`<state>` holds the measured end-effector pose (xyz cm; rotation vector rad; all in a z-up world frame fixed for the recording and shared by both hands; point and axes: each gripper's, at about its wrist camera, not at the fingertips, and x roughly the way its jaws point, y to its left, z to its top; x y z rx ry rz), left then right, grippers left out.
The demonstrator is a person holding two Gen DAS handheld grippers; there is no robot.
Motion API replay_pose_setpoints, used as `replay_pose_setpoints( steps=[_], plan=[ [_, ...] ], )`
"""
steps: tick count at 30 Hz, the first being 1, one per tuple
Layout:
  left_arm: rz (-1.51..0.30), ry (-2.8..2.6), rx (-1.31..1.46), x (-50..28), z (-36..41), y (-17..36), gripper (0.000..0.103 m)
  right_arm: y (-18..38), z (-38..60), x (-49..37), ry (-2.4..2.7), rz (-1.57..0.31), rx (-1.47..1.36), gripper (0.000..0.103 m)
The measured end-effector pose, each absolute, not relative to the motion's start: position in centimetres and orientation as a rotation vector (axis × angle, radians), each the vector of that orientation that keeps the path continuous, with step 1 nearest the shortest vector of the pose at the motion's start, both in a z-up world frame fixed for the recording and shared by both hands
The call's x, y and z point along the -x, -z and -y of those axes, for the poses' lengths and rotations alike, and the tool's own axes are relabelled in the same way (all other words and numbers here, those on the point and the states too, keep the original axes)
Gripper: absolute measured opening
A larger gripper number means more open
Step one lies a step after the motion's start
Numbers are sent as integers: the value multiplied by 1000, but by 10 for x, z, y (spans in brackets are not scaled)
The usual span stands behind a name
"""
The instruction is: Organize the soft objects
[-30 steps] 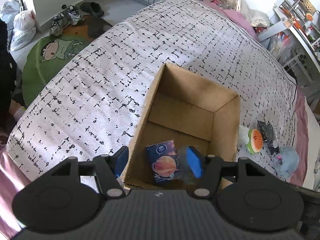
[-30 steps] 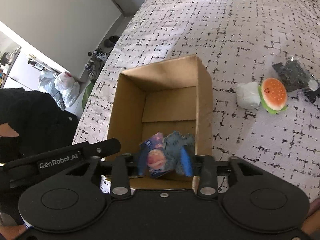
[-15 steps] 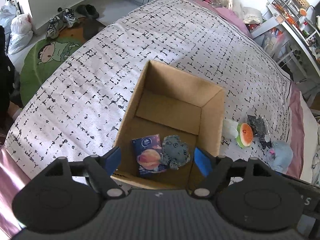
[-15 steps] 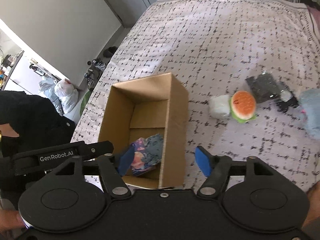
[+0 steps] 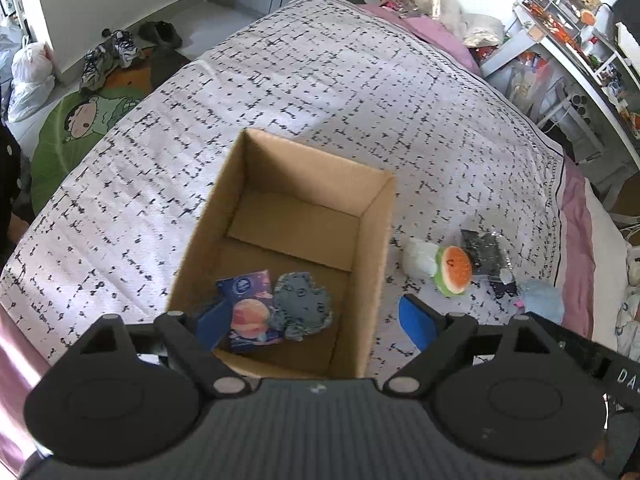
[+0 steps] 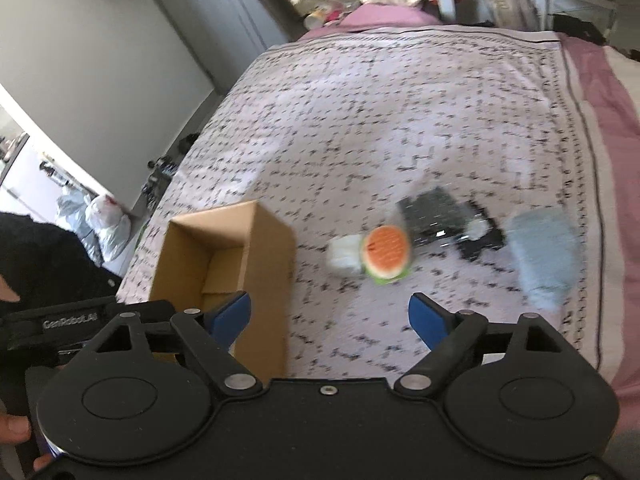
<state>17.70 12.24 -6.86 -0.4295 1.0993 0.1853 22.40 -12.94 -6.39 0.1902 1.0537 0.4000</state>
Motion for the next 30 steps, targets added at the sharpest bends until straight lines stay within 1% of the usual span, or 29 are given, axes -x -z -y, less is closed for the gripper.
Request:
replay_pose_setpoints(
  steps=[16,22,25,27,28,30],
  plan=[
    [-1074,-166,413,-198,-66,62,89,72,204,-245,-345,-1044,-269,84],
    [-1081,-152,404,-211,-40,63,89,77,244,-256,-282,-1034,-329,77],
    [-1076,-145,405,-216,-28,64,89,84,265,-260,-235,-1032,-365,66],
    [-1074,-139,398,-220,-19,64,89,89,278,-263,-195,-1034,-396,57],
    [-1073,-136,394,-222,-15,65,89,93,284,-265,-181,-1039,-423,55],
    [-1070,-130,388,-226,-5,65,89,97,294,-267,-163,-1041,-467,44]
  ],
)
